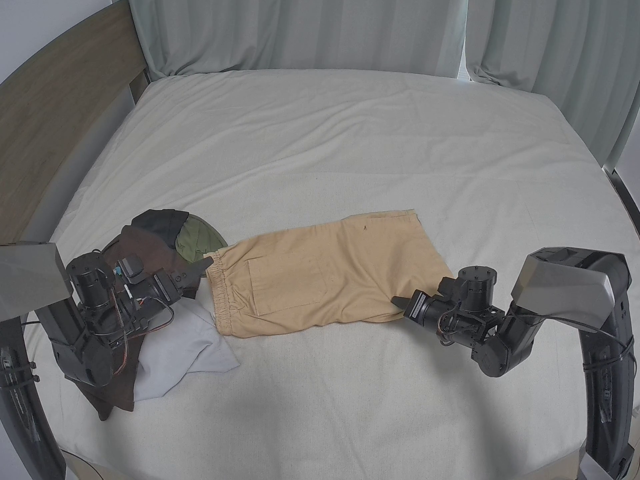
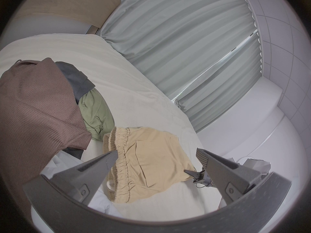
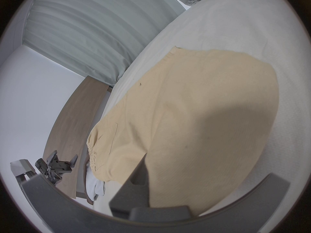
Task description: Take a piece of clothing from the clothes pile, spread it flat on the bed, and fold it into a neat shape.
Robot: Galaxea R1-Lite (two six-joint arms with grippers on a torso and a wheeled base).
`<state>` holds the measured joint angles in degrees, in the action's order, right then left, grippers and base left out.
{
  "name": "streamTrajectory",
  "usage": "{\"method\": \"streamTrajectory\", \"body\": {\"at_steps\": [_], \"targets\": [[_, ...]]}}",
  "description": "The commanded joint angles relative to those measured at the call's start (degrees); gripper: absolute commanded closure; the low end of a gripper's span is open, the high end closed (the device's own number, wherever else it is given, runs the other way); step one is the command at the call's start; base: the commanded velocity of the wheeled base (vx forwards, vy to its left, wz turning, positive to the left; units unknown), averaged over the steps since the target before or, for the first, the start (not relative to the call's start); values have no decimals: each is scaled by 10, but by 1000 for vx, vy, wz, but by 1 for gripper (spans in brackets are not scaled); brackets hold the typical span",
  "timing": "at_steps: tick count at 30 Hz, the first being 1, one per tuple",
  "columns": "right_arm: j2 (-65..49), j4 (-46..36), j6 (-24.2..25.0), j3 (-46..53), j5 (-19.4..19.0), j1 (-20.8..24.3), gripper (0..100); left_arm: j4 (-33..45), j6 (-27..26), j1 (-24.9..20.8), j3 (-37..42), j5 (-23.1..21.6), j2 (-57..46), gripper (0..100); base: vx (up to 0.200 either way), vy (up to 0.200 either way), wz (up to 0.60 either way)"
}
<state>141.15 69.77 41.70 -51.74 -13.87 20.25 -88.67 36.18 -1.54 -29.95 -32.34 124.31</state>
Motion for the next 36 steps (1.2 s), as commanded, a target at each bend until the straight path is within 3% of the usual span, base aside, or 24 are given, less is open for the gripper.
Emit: {"method": "streamTrajectory", "body": {"at_steps": [1,25,36], "targets": [[-36,0,-2,32,0,-3,100,0,0,0,1,0,0,0,0,0,0],[-158,3,-122,318,0,-28,100,0,-2,-3,2,-15,3,0,0,0,0],[-136,85,-134,391,2,-33,100,-1,-2,-15,7,-13,1,0,0,0,0]]}}
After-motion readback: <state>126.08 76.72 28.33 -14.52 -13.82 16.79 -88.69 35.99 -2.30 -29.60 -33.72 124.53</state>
